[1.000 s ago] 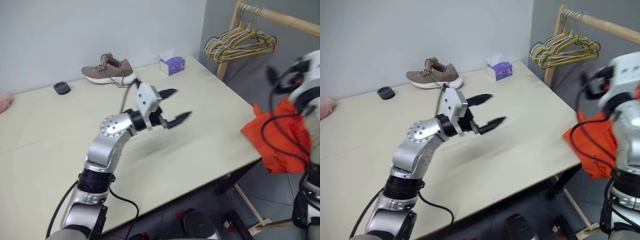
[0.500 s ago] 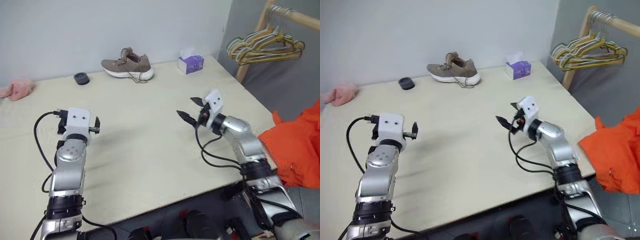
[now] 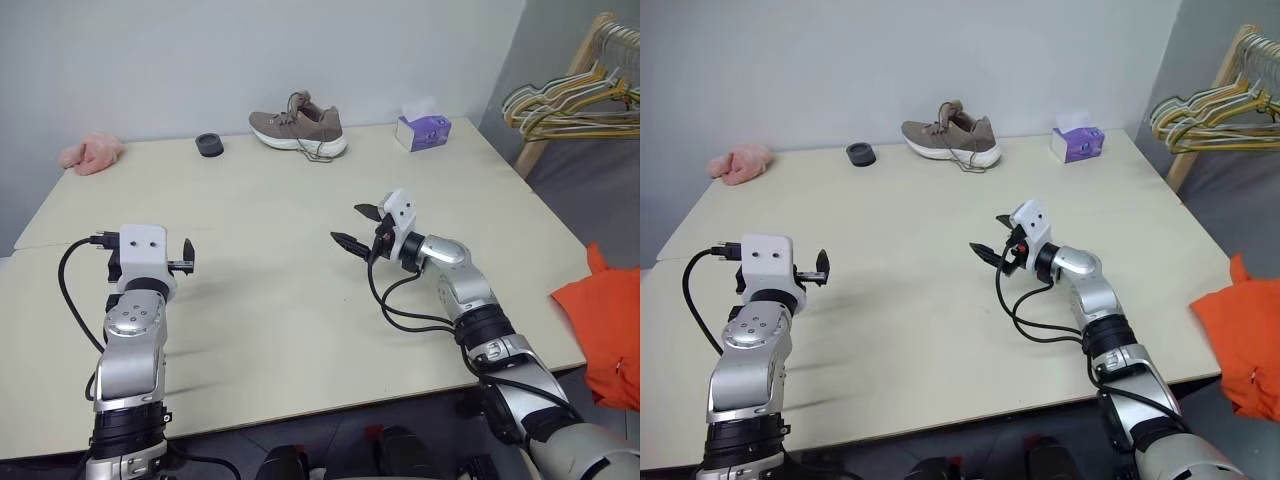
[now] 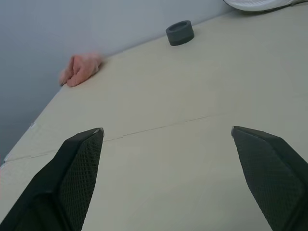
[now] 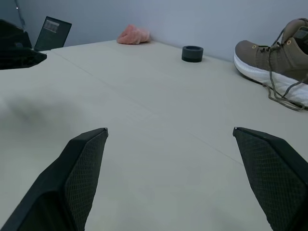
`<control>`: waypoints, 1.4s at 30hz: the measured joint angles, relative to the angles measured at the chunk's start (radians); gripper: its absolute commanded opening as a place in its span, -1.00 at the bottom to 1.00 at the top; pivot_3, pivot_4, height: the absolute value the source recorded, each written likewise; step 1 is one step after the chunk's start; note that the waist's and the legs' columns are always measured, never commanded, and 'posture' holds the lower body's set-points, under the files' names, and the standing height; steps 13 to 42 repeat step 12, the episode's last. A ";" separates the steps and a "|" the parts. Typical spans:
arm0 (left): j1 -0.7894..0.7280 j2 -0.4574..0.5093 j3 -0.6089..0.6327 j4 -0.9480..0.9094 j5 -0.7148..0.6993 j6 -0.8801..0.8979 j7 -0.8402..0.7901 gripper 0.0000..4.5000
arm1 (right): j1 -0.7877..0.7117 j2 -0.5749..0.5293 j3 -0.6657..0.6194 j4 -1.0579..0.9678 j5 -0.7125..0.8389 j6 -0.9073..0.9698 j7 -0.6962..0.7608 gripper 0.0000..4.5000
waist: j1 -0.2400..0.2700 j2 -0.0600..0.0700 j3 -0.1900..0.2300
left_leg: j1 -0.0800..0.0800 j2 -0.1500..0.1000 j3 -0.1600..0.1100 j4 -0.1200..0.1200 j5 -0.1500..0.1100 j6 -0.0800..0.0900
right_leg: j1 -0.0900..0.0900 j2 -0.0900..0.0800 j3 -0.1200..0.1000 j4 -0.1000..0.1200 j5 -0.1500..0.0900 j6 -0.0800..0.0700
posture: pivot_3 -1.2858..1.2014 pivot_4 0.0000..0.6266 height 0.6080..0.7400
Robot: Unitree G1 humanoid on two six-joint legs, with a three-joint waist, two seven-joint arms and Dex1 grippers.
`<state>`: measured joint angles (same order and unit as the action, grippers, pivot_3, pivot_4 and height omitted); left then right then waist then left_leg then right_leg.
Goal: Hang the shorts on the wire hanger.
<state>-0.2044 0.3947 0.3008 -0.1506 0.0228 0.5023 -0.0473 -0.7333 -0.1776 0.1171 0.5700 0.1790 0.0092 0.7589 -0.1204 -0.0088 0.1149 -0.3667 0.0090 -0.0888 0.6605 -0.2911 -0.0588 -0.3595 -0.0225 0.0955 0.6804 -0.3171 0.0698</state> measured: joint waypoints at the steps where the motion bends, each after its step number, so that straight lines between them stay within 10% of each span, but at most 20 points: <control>1: -0.002 -0.002 -0.001 0.000 -0.002 0.000 0.000 1.00 | 0.014 0.000 -0.003 -0.002 0.000 0.000 -0.003 0.98 | 0.005 0.000 0.000 | 0.000 0.000 0.000 0.000 0.000 0.000 | 0.000 0.000 0.000 0.000 0.000 0.000 | 0.04 -0.67 1.00; 42: -0.007 -0.026 -0.008 -0.024 0.000 -0.002 0.024 1.00 | 0.090 0.019 -0.019 -0.070 0.000 0.009 -0.059 0.98 | 0.043 0.000 0.009 | 0.000 0.000 0.000 0.000 0.000 0.000 | -0.001 0.001 0.000 0.000 0.000 -0.001 | 0.06 -0.63 1.00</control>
